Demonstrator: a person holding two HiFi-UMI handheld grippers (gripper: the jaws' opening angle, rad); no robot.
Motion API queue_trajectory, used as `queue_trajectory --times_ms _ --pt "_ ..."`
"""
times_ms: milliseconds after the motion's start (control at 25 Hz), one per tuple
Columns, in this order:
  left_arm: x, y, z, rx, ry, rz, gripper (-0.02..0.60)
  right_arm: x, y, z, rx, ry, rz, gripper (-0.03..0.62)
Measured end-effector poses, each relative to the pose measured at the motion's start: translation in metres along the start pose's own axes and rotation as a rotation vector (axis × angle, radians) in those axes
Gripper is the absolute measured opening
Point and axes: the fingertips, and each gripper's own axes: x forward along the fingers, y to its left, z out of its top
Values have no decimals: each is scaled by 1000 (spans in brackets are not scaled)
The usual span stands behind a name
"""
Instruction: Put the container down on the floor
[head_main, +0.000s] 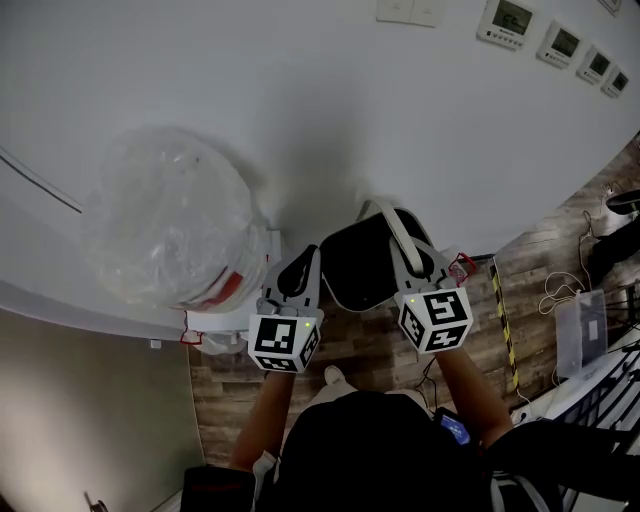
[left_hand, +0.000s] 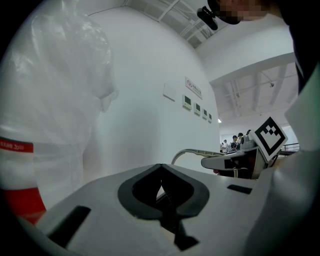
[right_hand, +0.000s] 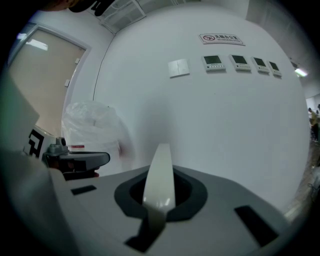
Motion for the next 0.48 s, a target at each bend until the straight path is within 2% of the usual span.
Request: queue_trajectory --times_ms 200,480 --pt "7 19 -1 -27 -3 -2 17 13 2 -2 -2 11 -12 31" --pt "13 27 -10 -56 -3 38 17 19 -3 -6 0 8 5 31"
